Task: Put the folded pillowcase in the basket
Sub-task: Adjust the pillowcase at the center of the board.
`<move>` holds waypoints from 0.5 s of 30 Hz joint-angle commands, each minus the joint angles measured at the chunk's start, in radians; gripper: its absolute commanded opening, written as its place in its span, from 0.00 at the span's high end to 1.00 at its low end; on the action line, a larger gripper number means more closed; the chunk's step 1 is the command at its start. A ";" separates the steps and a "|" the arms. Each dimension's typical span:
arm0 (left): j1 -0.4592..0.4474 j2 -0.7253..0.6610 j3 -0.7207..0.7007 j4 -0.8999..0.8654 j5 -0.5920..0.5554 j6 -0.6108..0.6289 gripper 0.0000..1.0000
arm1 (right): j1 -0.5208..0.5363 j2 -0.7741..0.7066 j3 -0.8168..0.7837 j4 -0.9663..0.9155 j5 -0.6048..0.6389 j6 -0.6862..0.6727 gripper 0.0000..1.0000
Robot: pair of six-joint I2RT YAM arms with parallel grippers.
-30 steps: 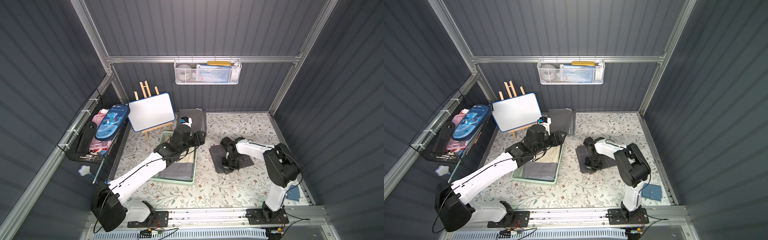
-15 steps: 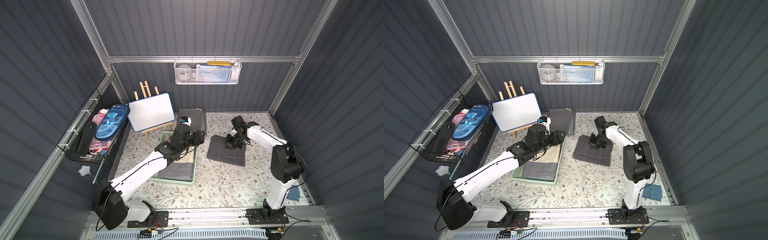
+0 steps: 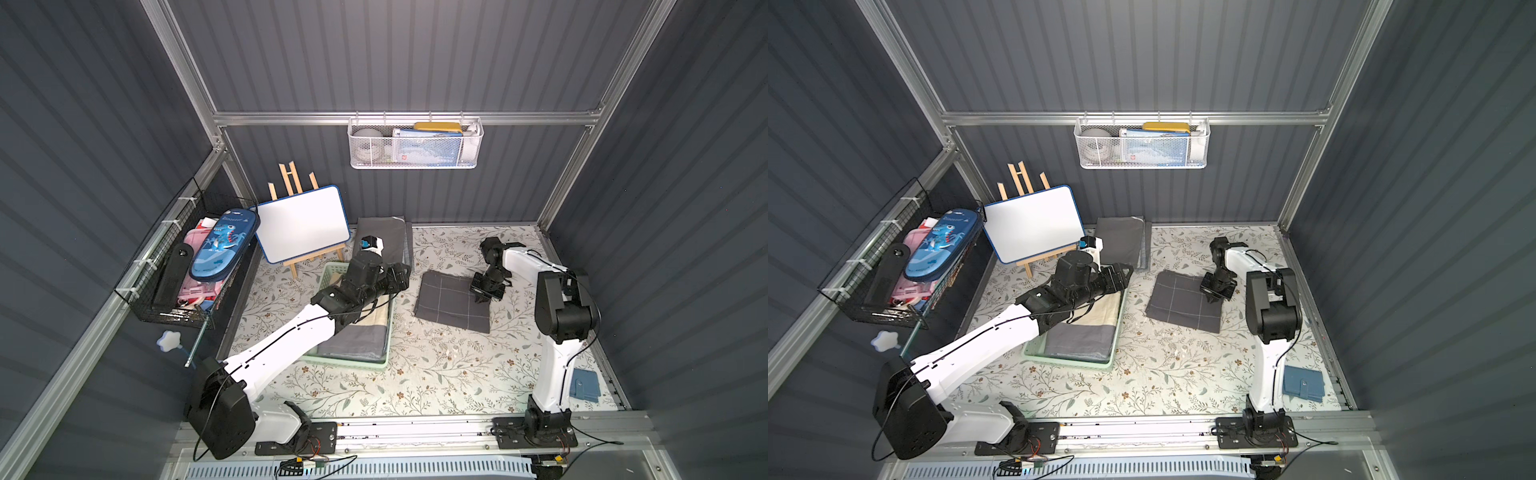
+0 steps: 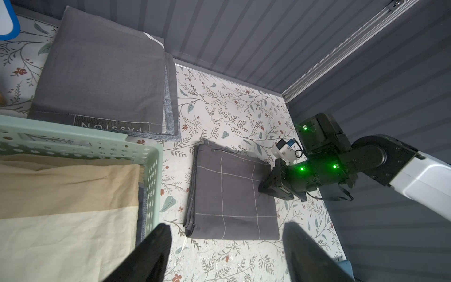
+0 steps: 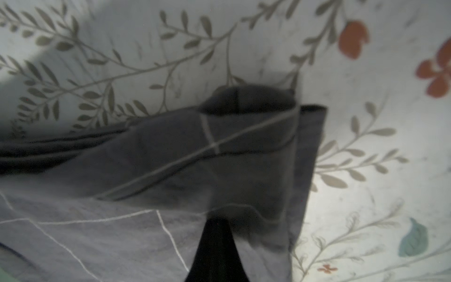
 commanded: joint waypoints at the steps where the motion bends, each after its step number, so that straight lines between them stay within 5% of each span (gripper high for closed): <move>1: 0.005 -0.023 -0.008 0.021 0.016 0.019 0.23 | 0.019 -0.014 -0.079 -0.062 0.034 -0.007 1.00; 7: 0.006 -0.090 -0.063 0.063 0.028 0.008 0.22 | 0.053 -0.159 -0.325 -0.035 -0.010 0.008 1.00; 15: 0.006 -0.070 -0.071 0.067 0.054 0.025 0.22 | 0.249 -0.359 -0.619 0.110 -0.321 0.170 1.00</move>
